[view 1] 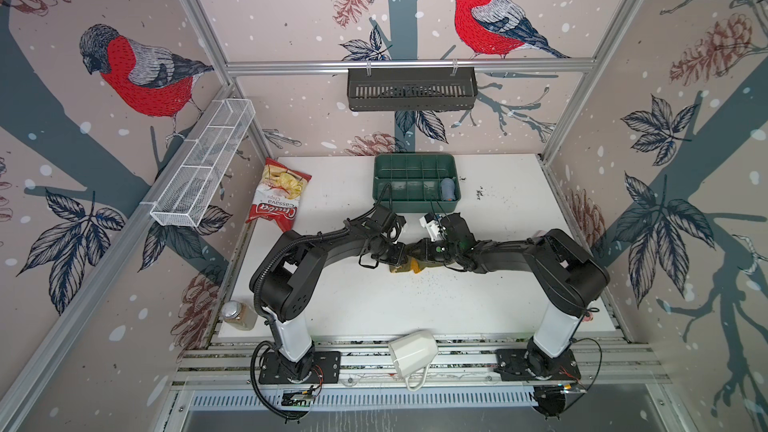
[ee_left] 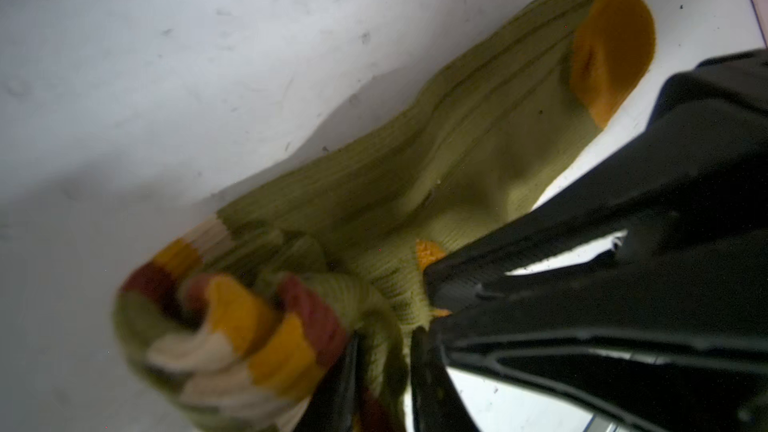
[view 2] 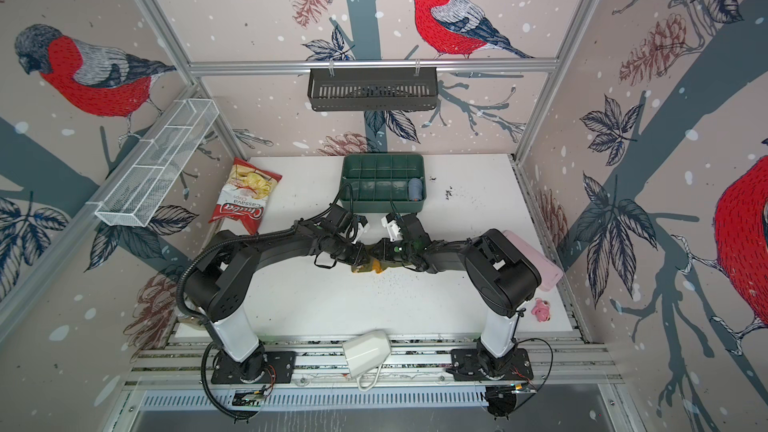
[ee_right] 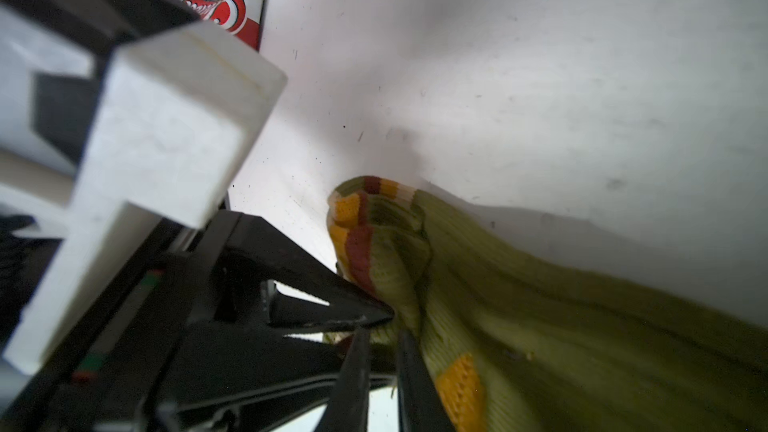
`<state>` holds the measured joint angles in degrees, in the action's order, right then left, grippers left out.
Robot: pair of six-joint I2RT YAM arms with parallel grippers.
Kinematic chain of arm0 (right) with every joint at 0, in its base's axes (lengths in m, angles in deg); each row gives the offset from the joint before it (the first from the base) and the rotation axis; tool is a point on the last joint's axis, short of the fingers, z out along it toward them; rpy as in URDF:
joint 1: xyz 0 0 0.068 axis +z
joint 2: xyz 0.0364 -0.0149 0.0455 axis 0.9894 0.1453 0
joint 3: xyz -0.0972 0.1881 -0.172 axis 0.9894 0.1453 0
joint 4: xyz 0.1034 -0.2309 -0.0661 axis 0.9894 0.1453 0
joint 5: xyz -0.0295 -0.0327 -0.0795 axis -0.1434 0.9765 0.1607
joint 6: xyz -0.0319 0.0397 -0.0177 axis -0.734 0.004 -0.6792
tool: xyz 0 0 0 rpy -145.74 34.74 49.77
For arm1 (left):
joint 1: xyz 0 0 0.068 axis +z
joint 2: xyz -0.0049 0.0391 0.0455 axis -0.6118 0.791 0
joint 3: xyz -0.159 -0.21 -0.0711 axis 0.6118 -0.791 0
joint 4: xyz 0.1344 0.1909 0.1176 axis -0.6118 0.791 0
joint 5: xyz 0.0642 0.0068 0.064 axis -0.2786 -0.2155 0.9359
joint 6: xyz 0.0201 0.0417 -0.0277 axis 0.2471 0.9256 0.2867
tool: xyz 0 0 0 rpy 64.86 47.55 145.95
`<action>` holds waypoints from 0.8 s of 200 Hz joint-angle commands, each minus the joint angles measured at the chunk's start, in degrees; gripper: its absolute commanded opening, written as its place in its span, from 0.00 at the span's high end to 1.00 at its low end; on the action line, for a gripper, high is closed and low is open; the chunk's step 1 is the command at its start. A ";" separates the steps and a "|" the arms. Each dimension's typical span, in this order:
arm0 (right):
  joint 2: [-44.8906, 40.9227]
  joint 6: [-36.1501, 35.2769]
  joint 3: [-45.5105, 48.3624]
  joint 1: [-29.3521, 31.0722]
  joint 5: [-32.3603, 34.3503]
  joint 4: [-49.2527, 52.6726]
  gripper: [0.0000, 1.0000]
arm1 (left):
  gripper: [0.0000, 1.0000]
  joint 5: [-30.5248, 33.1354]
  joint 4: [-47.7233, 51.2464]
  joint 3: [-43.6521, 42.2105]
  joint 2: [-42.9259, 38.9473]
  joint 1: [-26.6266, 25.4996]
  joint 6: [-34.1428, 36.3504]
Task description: Roll the socks
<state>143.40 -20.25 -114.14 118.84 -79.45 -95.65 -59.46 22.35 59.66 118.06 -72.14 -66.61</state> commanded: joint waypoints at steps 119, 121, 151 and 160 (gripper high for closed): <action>5.57 -2.59 -6.12 0.50 -4.82 2.61 0.85 | 0.75 -2.91 0.87 -0.58 1.72 1.10 1.54; 5.66 -2.63 -6.21 0.51 -4.79 2.78 0.85 | 0.75 -2.98 0.84 -0.58 1.72 1.10 1.51; 6.92 -3.98 -8.08 0.69 -3.58 6.48 0.85 | 0.75 -3.20 0.96 -0.58 1.81 1.18 1.70; 7.12 -4.45 -8.47 0.69 -2.65 7.74 0.85 | 0.74 -3.30 1.10 -0.58 1.73 1.19 1.74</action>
<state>149.82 -22.50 -121.46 119.14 -82.51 -92.13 -63.90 20.97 59.42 119.15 -71.11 -65.50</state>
